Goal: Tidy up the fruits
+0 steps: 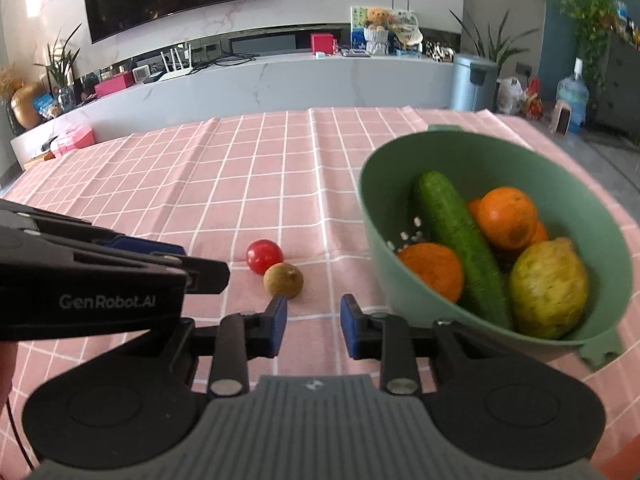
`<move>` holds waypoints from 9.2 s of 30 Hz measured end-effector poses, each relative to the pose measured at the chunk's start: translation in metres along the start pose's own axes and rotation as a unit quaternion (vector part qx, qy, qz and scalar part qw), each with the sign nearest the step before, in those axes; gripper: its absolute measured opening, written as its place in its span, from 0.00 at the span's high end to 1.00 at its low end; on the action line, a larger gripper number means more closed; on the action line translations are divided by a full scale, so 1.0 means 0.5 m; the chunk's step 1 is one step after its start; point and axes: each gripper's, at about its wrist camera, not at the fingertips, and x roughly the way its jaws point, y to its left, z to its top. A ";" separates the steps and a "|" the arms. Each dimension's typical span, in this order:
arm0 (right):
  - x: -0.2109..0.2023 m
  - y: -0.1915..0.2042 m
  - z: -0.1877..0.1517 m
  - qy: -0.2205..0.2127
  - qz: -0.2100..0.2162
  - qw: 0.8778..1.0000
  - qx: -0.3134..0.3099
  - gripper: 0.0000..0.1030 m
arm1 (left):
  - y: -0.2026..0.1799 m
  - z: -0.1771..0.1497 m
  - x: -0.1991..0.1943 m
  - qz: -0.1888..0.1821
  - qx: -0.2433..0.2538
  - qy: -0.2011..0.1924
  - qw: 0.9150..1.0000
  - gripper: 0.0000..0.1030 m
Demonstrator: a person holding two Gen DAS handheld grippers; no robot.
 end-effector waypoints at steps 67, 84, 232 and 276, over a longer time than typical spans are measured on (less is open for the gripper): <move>-0.132 -0.052 -0.008 0.026 0.083 0.996 -0.032 0.79 | -0.100 -0.013 -0.080 0.070 -0.019 0.022 0.997 0.68; -0.277 -0.192 0.017 -0.009 0.083 0.991 -0.104 0.79 | -0.232 0.029 -0.148 0.050 -0.012 -0.007 0.999 0.68; -0.298 -0.186 -0.099 -0.134 -0.025 0.990 -0.044 0.05 | -0.289 -0.138 -0.187 0.265 -0.054 -0.097 0.958 0.08; -0.295 -0.184 -0.102 -0.132 -0.027 0.990 -0.046 0.05 | -0.280 -0.135 -0.199 0.266 -0.068 -0.101 0.956 0.08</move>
